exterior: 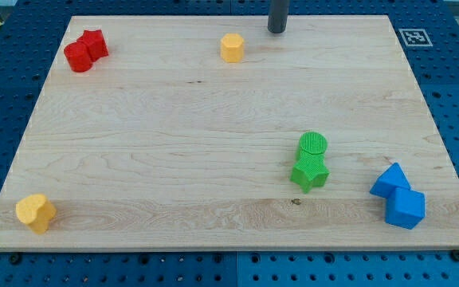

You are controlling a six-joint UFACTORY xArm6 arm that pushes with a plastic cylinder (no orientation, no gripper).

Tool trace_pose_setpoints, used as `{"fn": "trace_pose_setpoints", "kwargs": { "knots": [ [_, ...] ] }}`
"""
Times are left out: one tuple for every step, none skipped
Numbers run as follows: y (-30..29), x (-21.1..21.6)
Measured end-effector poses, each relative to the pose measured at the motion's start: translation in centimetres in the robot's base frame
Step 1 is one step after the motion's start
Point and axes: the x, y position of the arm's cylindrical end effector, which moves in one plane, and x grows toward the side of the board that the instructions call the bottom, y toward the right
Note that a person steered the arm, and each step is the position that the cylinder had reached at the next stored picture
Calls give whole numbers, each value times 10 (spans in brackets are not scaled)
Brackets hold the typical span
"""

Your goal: Slide the yellow hexagon towards the red star

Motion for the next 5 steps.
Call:
{"fn": "trace_pose_setpoints", "kwargs": {
  "knots": [
    [3,59],
    [-5,59],
    [-59,54],
    [-91,46],
    [-96,46]
  ]
}}
